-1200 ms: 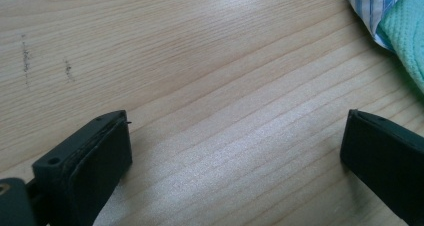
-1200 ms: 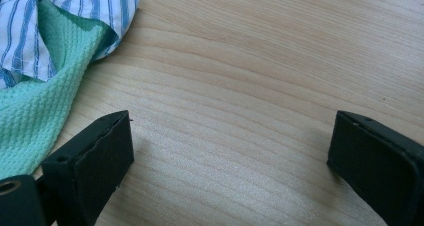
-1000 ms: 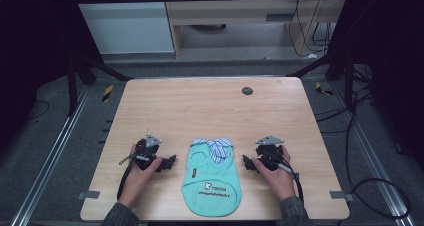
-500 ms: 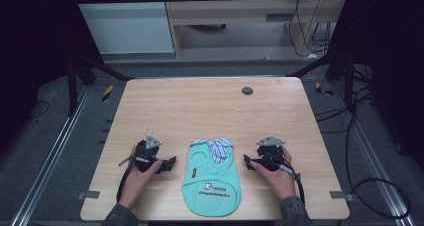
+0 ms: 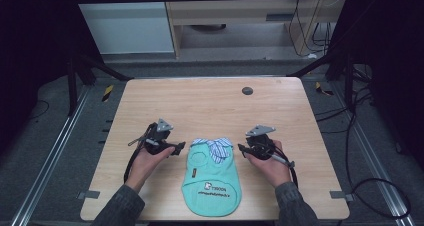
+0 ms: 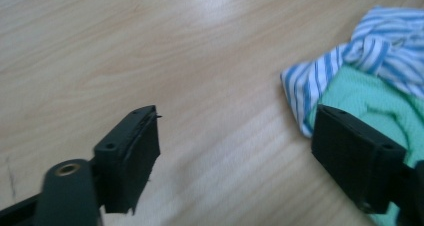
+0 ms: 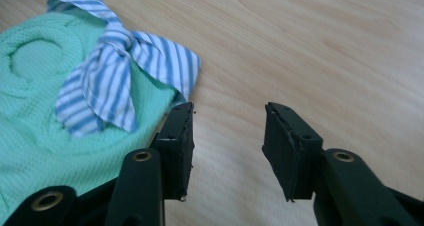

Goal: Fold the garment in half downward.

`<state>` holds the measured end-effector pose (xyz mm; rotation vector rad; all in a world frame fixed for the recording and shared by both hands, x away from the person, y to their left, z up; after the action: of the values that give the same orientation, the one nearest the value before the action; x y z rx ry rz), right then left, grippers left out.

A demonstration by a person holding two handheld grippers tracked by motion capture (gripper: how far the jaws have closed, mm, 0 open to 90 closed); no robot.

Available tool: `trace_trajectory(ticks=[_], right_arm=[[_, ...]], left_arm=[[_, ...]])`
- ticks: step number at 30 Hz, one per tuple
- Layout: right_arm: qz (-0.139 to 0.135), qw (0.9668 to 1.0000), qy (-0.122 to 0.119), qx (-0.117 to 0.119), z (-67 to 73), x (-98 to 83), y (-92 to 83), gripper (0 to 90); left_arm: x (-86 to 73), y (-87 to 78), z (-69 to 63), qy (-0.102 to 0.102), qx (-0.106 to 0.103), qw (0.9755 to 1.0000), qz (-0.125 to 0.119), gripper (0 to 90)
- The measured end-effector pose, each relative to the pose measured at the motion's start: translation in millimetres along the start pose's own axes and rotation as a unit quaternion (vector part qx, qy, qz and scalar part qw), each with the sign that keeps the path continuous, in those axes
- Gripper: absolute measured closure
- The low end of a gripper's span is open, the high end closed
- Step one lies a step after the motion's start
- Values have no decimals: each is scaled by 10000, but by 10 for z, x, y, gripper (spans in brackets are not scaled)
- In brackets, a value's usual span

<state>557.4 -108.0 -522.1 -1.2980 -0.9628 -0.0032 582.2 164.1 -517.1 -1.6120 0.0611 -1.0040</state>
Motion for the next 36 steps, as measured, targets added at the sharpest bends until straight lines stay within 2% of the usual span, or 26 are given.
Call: trace_trajectory(ticks=[1,2,3,4,6,8,13,14,17,18,21,25,27,28,33,36], right_arm=[[0,10000,0,0,0,0,0,610],[40,10000,-55,45,1,88,21,650],[40,10000,-55,45,1,88,21,650],[66,9999,-119,61,0,133,41,675],[110,9996,-197,164,11,256,105,740],[126,9995,-201,207,16,294,131,763],[251,9991,-195,274,0,434,252,829],[267,9987,-104,419,-4,473,303,829],[385,9980,51,493,-12,483,372,797],[401,9976,84,553,-4,486,396,780],[432,9971,99,623,30,493,438,751],[463,9967,68,660,112,486,474,700],[494,9966,34,653,136,470,497,679],[593,9963,48,628,156,438,529,663],[715,9949,29,706,213,376,589,616],[757,9946,68,702,212,358,606,595]], left_arm=[[44,9,4,3,-25,10000,18,214],[154,37,23,-33,-105,9999,27,279],[154,37,23,-33,-105,9999,27,313],[216,56,31,-118,-183,9998,7,313],[285,85,46,-177,-261,9995,33,415],[362,131,52,-184,-365,9991,100,440],[476,233,-13,7,-481,9985,247,547],[503,298,-56,76,-509,9981,333,555],[505,343,-85,169,-486,9978,409,554],[487,381,-118,218,-566,9968,516,551],[462,398,-158,219,-664,9958,589,513],[422,422,-224,294,-633,9958,597,458],[382,473,-253,333,-650,9949,691,450],[345,530,-272,335,-626,9943,798,445],[330,557,-274,359,-595,9945,788,406],[317,572,-266,322,-643,9942,800,384]])
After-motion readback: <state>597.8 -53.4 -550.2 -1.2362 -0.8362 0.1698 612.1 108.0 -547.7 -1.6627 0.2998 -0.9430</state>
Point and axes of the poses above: each handheld gripper's, and its own axes: y roughly forward along the jaws, x roughly out of its top, z roughly to its left, the point moved 8 cm from there along y, roughly forward along the jaws, and after that the axes turned 11 degrees about z, right-handed, at the moved point
